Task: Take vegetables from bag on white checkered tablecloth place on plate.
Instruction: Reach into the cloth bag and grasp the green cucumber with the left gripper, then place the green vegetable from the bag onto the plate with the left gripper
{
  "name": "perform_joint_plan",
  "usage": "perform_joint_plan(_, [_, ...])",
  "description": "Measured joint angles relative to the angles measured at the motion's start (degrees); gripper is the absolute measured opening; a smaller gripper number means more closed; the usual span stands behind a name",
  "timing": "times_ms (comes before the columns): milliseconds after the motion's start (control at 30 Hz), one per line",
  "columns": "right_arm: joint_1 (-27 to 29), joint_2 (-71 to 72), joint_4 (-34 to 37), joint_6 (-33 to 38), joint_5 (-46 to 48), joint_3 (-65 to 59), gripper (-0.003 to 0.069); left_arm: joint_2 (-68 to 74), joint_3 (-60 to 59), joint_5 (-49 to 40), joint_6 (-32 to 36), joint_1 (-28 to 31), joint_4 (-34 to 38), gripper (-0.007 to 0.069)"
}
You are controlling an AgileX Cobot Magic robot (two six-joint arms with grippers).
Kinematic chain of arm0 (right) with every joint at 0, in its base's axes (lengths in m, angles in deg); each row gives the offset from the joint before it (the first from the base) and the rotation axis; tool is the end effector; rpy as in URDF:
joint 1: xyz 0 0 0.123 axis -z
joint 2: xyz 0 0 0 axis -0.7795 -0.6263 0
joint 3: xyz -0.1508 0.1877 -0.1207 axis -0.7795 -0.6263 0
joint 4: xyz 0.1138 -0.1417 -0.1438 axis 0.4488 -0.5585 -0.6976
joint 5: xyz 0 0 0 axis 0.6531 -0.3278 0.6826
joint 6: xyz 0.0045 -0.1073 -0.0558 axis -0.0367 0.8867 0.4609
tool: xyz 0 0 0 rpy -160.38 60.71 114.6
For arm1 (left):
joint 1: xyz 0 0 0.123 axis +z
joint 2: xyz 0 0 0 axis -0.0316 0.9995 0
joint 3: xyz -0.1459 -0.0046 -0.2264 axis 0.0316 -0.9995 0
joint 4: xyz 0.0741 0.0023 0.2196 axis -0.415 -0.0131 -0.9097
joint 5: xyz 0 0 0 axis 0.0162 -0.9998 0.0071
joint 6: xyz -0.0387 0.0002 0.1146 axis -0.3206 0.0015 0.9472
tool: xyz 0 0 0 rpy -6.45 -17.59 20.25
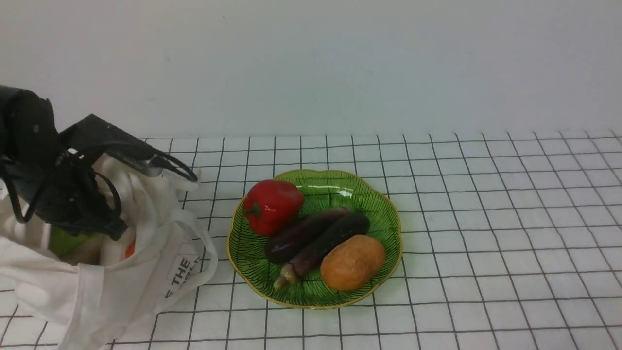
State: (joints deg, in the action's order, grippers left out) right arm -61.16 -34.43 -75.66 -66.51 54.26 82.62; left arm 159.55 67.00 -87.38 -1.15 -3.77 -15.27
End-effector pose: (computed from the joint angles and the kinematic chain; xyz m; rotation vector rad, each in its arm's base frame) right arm 0.0767 0.0109 0.1643 -0.1079 1.8611 0.1303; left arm 0.3143 0.0101 0.1901 0.6763 2.7429 0.3468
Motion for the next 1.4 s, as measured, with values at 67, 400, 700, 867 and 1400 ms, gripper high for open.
perform_joint_plan(67, [0.0, 0.0, 0.0, 0.0, 0.0, 0.0, -0.0014, 1.75, 0.0, 0.2, -1.37, 0.0, -4.63, 0.0204])
perform_joint_plan(400, [0.0, 0.0, 0.0, 0.0, 0.0, 0.0, -0.0014, 3.53, 0.0, 5.24, -9.6, 0.0, -12.68, 0.0566])
perform_joint_plan(700, [0.0, 0.0, 0.0, 0.0, 0.0, 0.0, -0.0014, 6.76, 0.21, 8.16, -10.14, 0.0, -17.18, 0.0598])
perform_joint_plan(867, [0.0, 0.0, 0.0, 0.0, 0.0, 0.0, -0.0014, 8.58, 0.73, 8.38, -10.62, 0.0, -19.63, 0.0454])
perform_joint_plan(1400, [0.0, 0.0, 0.0, -0.15, 0.0, 0.0, -0.0014, 2.26, 0.77, -4.92, -21.88, -6.06, -6.82, 0.0367])
